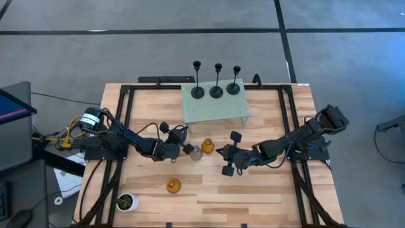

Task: Pick & Place candle stick holders
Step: Adjust the shelf and the transparent candle holder

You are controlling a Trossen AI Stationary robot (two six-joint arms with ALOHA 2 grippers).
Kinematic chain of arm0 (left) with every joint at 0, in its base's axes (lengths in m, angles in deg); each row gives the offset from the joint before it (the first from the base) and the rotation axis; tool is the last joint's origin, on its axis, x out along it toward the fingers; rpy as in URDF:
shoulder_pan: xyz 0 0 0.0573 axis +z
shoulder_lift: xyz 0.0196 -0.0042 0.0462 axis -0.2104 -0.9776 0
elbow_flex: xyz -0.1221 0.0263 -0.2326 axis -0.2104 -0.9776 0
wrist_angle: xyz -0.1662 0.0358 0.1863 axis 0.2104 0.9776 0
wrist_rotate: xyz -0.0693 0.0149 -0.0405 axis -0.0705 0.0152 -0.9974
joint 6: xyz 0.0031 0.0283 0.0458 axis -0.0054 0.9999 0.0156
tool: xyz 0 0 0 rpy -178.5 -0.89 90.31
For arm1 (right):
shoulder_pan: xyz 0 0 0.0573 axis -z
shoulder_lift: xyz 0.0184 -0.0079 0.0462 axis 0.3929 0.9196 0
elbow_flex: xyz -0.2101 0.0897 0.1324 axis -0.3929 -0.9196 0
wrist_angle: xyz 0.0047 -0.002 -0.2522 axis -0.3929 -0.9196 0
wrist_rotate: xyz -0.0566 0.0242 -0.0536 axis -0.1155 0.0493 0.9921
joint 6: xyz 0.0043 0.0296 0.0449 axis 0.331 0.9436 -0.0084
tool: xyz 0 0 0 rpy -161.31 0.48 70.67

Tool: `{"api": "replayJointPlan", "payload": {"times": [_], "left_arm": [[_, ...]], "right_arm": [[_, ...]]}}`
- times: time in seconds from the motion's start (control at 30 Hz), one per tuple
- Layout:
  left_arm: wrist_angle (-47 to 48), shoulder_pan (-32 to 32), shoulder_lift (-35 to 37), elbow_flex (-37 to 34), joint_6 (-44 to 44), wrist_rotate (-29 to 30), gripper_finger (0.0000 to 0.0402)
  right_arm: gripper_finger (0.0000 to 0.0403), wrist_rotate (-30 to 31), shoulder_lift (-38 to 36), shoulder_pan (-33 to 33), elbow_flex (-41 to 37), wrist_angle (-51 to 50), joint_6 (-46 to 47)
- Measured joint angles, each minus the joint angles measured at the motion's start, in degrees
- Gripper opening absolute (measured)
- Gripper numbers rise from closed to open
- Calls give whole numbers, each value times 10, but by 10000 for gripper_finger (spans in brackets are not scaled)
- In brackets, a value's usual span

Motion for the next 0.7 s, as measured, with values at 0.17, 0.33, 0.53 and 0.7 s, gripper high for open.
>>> {"api": "replayJointPlan", "payload": {"times": [0.17,0.33,0.53,0.7], "left_arm": [[-38,0,5,3,-4,-86,3],[-51,4,33,15,0,-106,3],[-44,44,73,15,-12,-189,3],[-12,84,62,15,-64,-267,3]], "right_arm": [[0,0,0,0,0,0,0],[0,0,0,0,0,-3,0],[0,0,0,0,0,-9,0],[0,0,0,0,0,-13,0]]}}
